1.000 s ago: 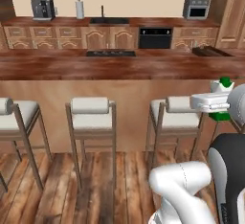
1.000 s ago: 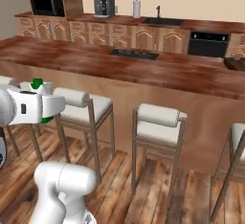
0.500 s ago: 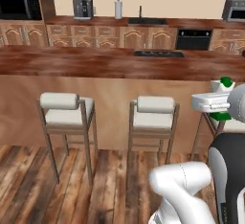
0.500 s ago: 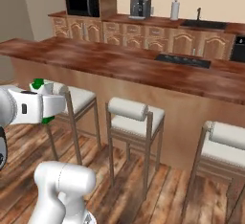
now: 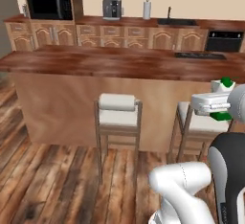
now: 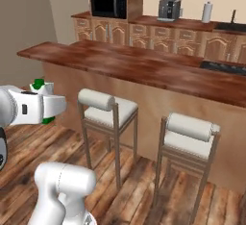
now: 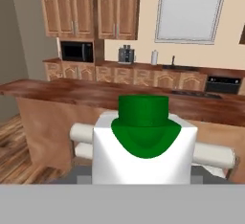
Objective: Take out the milk from the fridge and place it on the tray on the counter. Then take the sugar cube near the tray and place it in the tray.
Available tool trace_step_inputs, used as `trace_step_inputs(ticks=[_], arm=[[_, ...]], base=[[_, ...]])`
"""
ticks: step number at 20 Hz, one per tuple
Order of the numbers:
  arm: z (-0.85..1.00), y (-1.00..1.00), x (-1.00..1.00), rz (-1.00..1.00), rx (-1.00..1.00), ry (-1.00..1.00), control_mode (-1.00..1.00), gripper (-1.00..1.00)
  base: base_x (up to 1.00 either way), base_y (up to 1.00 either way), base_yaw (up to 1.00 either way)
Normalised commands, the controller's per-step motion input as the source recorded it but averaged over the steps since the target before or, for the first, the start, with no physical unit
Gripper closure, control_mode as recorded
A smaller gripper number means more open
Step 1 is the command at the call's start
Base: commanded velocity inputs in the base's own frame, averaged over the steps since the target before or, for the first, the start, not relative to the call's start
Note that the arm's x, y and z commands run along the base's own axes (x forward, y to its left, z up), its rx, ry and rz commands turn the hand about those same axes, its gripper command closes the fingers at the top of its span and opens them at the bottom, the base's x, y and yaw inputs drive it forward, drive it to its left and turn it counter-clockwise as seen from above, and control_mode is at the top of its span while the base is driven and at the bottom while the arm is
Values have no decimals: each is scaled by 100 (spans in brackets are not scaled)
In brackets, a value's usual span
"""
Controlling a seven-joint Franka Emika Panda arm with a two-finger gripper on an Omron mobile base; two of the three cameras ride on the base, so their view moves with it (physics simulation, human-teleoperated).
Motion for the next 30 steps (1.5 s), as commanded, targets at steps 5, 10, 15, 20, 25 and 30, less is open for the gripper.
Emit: trace_step_inputs(ticks=[5,10,15,20,25,30], arm=[[0,0,0,0,0,0,100,100],[0,0,0,0,0,0,100,100],[0,0,0,0,0,0,100,100],[0,0,0,0,0,0,100,100],[0,0,0,0,0,0,100,100],[0,0,0,0,0,0,100,100]], base=[[77,100,0],[85,100,0],[57,100,0],[57,100,0],[96,100,-4],[100,100,-7]])
